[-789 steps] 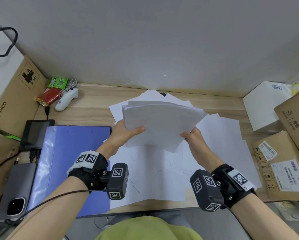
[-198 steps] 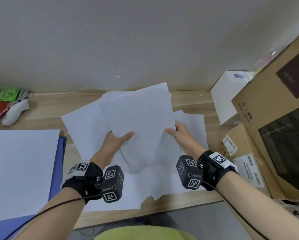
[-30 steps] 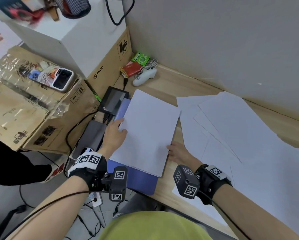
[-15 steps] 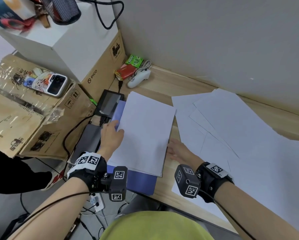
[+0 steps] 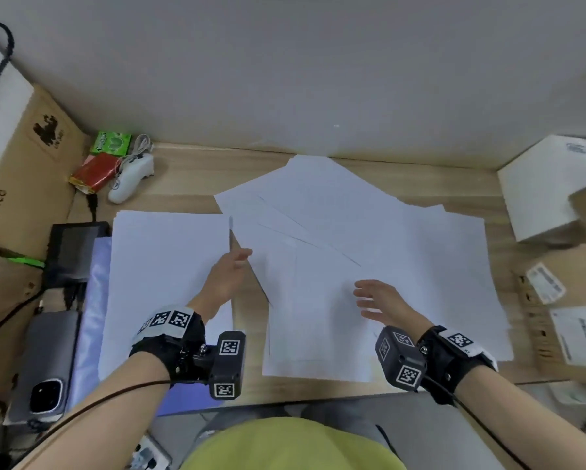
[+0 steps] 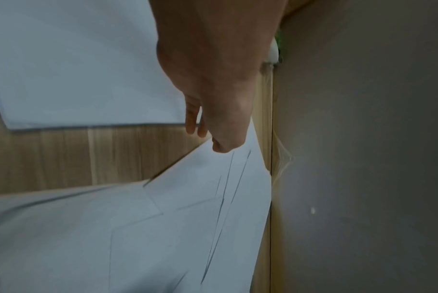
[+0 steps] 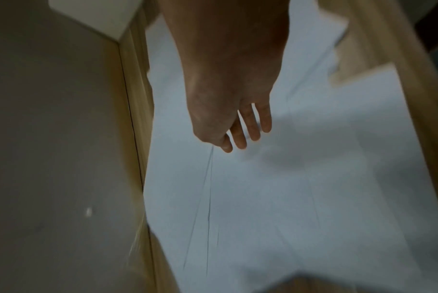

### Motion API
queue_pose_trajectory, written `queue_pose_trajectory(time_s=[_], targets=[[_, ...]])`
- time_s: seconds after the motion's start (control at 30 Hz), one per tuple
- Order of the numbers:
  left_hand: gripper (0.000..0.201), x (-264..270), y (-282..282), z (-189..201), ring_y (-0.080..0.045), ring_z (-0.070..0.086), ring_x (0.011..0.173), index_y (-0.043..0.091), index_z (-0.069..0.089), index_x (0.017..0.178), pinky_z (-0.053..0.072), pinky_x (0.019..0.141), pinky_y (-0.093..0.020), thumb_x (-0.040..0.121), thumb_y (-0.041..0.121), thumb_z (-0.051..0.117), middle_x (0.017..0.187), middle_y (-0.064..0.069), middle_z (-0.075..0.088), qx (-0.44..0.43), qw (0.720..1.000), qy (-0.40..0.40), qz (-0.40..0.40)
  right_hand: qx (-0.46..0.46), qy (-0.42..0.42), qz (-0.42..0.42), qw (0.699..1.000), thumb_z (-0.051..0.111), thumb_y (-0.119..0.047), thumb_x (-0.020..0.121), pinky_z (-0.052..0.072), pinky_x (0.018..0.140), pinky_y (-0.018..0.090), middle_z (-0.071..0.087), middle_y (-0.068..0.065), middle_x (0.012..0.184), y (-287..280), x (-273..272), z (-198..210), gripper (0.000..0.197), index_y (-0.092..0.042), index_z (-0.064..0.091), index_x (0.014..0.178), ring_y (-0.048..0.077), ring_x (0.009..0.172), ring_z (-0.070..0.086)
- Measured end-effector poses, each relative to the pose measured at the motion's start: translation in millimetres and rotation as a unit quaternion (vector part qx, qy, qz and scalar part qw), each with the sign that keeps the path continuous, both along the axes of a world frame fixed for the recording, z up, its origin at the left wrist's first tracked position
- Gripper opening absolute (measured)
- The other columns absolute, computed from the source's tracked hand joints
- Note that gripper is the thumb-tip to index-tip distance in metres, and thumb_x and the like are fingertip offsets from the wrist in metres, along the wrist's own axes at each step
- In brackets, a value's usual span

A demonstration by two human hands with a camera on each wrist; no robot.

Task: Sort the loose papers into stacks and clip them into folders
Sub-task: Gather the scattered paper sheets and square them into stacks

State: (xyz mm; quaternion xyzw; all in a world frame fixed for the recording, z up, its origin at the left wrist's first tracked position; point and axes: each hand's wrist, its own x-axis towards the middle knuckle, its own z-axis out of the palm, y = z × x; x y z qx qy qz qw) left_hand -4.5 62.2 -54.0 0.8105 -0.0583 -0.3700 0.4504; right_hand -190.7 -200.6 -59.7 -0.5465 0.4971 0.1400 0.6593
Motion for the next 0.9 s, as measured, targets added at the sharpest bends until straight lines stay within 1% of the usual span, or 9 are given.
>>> queue_pose_trajectory(time_s=[0.1, 0.2, 0.27, 0.37, 0.5, 0.63, 0.7, 0.8, 0.9], targets=[[0.047, -6, -32, -2, -0.016, 0.033, 0.137, 0.018, 0.042, 0.144, 0.031, 0.111, -0.032, 0.098, 0.009, 0.048, 0.151, 0.001, 0.033, 0.015, 0.999, -0.006, -0.037, -0.086, 0.042, -0.005, 0.995, 0.048, -0.008, 0.096, 0.039, 0.086, 0.031, 0.052, 0.008, 0.115, -35, -39, -6, 0.024, -0.016, 0.061, 0.114, 0.018, 0.093, 0.050], [0.055, -13, -60, -7, -0.018, 0.017, 0.147, 0.021, 0.034, 0.148, 0.020, 0.118, -0.036, 0.097, 0.012, 0.051, 0.160, -0.001, 0.017, 0.047, 0.996, -0.017, -0.071, -0.172, 0.101, -0.010, 0.980, 0.049, -0.010, 0.096, 0.035, 0.096, 0.031, 0.040, 0.010, 0.145, -67, -70, -10, 0.045, -0.012, 0.043, 0.141, 0.025, 0.124, 0.044], [0.060, -18, -77, -9, -0.017, 0.012, 0.148, 0.024, 0.028, 0.151, 0.020, 0.118, -0.038, 0.096, 0.014, 0.052, 0.162, 0.000, 0.009, 0.072, 0.993, -0.016, -0.097, -0.196, 0.128, -0.019, 0.972, 0.050, -0.014, 0.095, 0.033, 0.104, 0.034, 0.030, 0.007, 0.152, -82, -86, -14, 0.052, -0.014, 0.036, 0.145, 0.027, 0.135, 0.037], [0.064, -30, -97, -16, -0.017, 0.005, 0.149, 0.024, 0.026, 0.152, 0.017, 0.119, -0.039, 0.095, 0.013, 0.053, 0.162, 0.000, 0.005, 0.095, 0.988, -0.011, -0.124, -0.220, 0.145, -0.006, 0.965, 0.052, -0.015, 0.094, 0.031, 0.108, 0.035, 0.028, 0.008, 0.152, -102, -98, -22, 0.054, -0.013, 0.036, 0.145, 0.026, 0.137, 0.033], [0.054, -41, -112, -27, -0.019, 0.019, 0.145, 0.018, 0.046, 0.140, 0.030, 0.107, -0.030, 0.090, 0.003, 0.057, 0.157, -0.004, 0.013, 0.096, 0.994, -0.008, -0.061, -0.236, 0.126, 0.047, 0.962, 0.051, -0.015, 0.093, 0.031, 0.107, 0.034, 0.025, 0.011, 0.151, -129, -90, -25, 0.052, -0.012, 0.039, 0.144, 0.026, 0.138, 0.031], [0.049, -41, -121, -32, -0.019, 0.024, 0.142, 0.011, 0.050, 0.137, 0.028, 0.096, -0.020, 0.090, -0.001, 0.058, 0.154, -0.005, 0.019, 0.106, 0.994, -0.005, -0.005, -0.242, 0.095, 0.096, 0.961, 0.050, -0.015, 0.095, 0.024, 0.111, 0.031, 0.017, 0.010, 0.157, -157, -73, -26, 0.047, -0.012, 0.043, 0.141, 0.022, 0.145, 0.019], [0.047, -39, -126, -32, -0.021, 0.028, 0.141, 0.008, 0.052, 0.135, 0.031, 0.099, -0.024, 0.090, 0.000, 0.059, 0.153, -0.006, 0.023, 0.117, 0.993, -0.001, 0.021, -0.243, 0.079, 0.119, 0.959, 0.050, -0.016, 0.095, 0.023, 0.113, 0.032, 0.015, 0.010, 0.158, -167, -66, -28, 0.044, -0.014, 0.048, 0.139, 0.021, 0.146, 0.017], [0.042, -34, -137, -37, -0.034, 0.044, 0.132, -0.002, 0.061, 0.122, 0.039, 0.105, -0.045, 0.083, 0.010, 0.068, 0.143, -0.018, 0.042, 0.108, 0.989, 0.013, 0.104, -0.223, 0.051, 0.135, 0.964, 0.051, -0.017, 0.095, 0.025, 0.114, 0.034, 0.014, 0.006, 0.159, -177, -55, -28, 0.040, -0.018, 0.051, 0.136, 0.018, 0.147, 0.016], [0.039, -29, -152, -36, -0.029, 0.050, 0.125, -0.002, 0.062, 0.121, 0.036, 0.110, -0.046, 0.088, 0.018, 0.066, 0.130, -0.006, 0.056, 0.136, 0.980, 0.040, 0.142, -0.204, 0.024, 0.155, 0.966, 0.050, -0.018, 0.096, 0.026, 0.115, 0.037, 0.017, 0.004, 0.158, -183, -46, -26, 0.037, -0.021, 0.054, 0.132, 0.018, 0.145, 0.020]])
